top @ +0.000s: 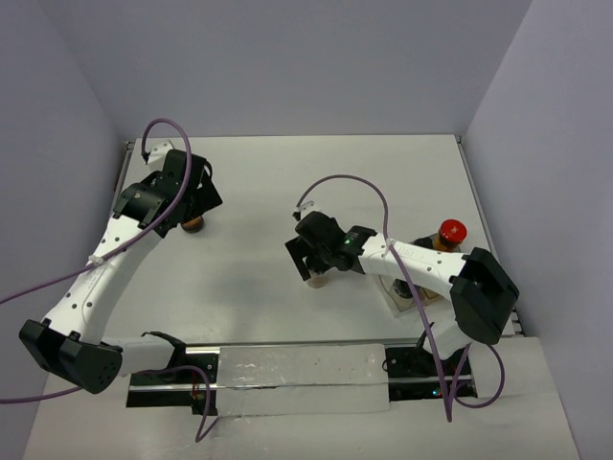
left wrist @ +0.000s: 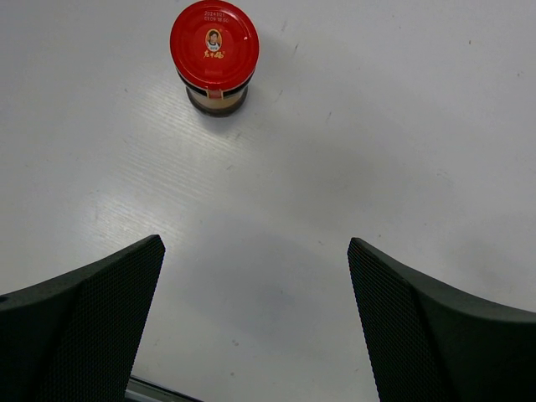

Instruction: Organize the condiment bottles

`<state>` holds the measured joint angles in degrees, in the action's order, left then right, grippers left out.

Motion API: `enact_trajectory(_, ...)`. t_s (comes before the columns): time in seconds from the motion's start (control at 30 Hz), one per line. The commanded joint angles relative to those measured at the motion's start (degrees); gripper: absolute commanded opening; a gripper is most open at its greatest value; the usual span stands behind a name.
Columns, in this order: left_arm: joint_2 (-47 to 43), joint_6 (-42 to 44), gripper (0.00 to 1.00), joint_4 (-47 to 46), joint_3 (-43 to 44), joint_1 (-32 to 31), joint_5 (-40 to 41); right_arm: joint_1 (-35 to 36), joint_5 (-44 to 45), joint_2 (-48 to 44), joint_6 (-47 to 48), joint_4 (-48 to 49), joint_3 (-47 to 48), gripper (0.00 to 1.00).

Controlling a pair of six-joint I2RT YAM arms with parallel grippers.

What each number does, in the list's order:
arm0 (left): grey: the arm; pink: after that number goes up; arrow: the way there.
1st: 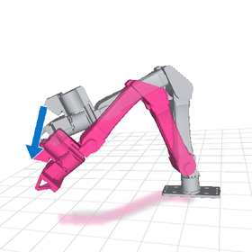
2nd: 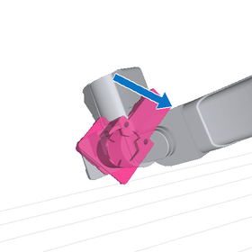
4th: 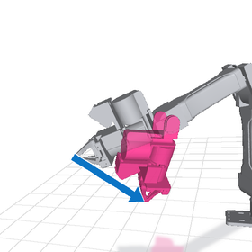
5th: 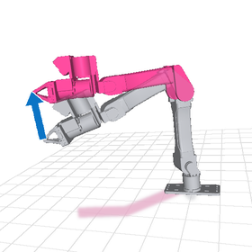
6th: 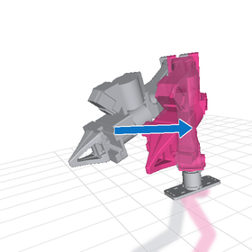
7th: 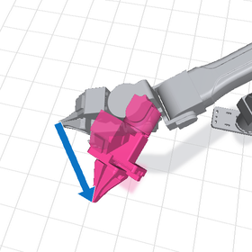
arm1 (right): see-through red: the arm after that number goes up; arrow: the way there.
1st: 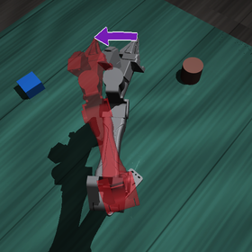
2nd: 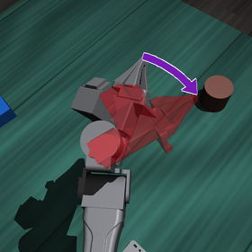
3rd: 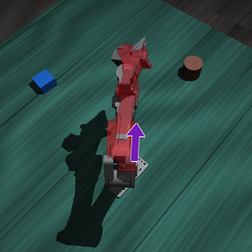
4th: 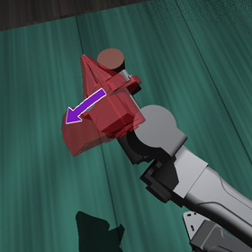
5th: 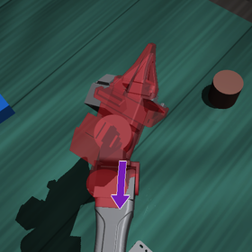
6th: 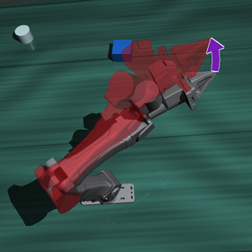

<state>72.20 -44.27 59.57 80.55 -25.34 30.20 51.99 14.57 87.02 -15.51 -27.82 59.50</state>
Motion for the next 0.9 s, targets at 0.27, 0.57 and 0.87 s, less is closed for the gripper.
enact_trajectory(0.27,-0.75,0.77,0.99,-1.92,-0.4,0.47,0.21,0.82,4.1,-3.12,0.04,-0.36,-0.74,0.59)
enact_trajectory(0.57,1.08,1.49,0.99,-2.66,0.25,0.47,-0.56,-0.84,12.16,-11.46,0.04,-10.51,7.04,0.28)
enact_trajectory(0.87,1.49,2.28,0.99,-5.56,-0.86,0.48,-2.18,-17.37,11.02,-29.09,0.04,-15.83,2.2,0.29)
